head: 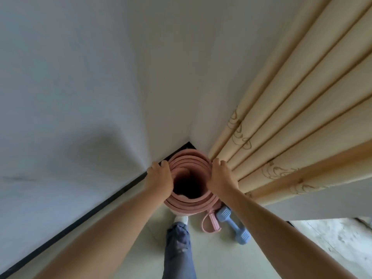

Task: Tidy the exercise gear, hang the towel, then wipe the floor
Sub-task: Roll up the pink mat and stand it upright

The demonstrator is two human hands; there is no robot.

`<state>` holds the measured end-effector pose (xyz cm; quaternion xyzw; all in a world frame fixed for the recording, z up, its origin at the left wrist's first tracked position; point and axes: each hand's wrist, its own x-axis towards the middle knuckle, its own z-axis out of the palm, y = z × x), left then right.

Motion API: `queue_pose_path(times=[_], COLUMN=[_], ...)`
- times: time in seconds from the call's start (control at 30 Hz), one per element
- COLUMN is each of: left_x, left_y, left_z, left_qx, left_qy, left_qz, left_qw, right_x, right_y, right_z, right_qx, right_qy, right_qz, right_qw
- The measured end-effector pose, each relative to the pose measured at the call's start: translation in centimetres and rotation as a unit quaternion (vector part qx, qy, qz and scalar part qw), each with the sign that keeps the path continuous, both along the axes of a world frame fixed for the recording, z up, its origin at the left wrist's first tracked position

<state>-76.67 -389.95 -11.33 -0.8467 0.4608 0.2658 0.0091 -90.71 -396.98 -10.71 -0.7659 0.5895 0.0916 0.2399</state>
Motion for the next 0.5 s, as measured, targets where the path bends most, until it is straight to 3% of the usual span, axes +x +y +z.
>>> queue_pose_path(times=[0.27,0.5], left_x=[4.0,4.0], left_y=[-13.5,-20.7], left_z=[-9.4,-16.9], left_qx=[0.023,0.033], left_qy=[0.033,0.063], left_qz=[0.019,0.033], left_qw=[0.999,0.997], right_x=[4.5,5.4], right_y=[-13.2,-20.4], right_z=[-8.0,-15.8], right_qx=[0.036,0.022], right_qy=[0.06,0.085], right_qz=[0.001,0.003], right_qw=[0.998,0.996])
